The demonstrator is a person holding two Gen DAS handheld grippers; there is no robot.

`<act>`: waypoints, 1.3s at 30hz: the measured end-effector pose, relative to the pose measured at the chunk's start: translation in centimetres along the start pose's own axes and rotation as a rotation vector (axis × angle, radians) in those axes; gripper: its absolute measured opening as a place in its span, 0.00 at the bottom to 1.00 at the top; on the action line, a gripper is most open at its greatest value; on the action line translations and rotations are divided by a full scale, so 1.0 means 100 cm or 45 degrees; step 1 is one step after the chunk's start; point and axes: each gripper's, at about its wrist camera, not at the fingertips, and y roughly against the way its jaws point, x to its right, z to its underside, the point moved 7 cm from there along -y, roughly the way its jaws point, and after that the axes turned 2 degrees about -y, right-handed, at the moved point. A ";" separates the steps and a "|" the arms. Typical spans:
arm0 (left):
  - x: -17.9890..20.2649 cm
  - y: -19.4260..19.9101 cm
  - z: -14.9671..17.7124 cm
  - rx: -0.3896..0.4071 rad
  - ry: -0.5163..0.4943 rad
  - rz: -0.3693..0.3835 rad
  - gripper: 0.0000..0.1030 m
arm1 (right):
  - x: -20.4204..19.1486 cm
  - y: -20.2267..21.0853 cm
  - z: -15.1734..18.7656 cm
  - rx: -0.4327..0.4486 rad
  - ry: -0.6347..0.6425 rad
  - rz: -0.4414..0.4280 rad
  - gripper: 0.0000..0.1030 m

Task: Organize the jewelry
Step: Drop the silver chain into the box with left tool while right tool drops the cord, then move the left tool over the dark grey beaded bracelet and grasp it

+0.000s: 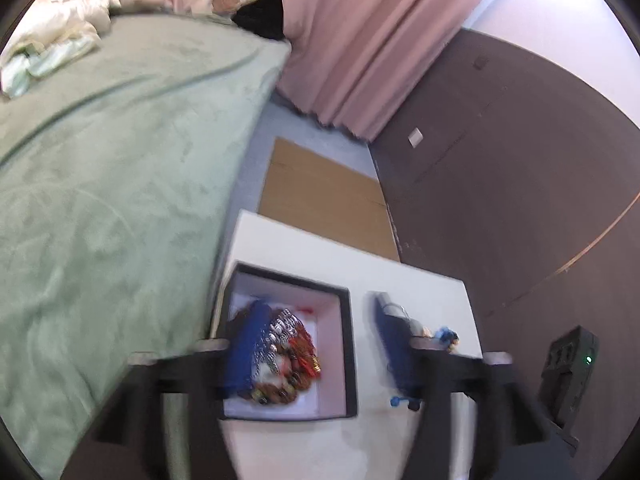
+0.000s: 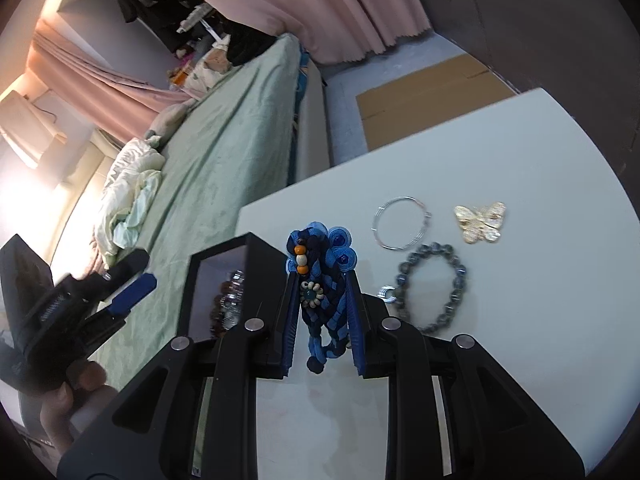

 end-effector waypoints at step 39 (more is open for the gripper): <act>-0.028 0.016 -0.008 0.040 0.045 -0.076 0.91 | -0.042 0.012 -0.006 0.161 -0.032 -0.218 0.65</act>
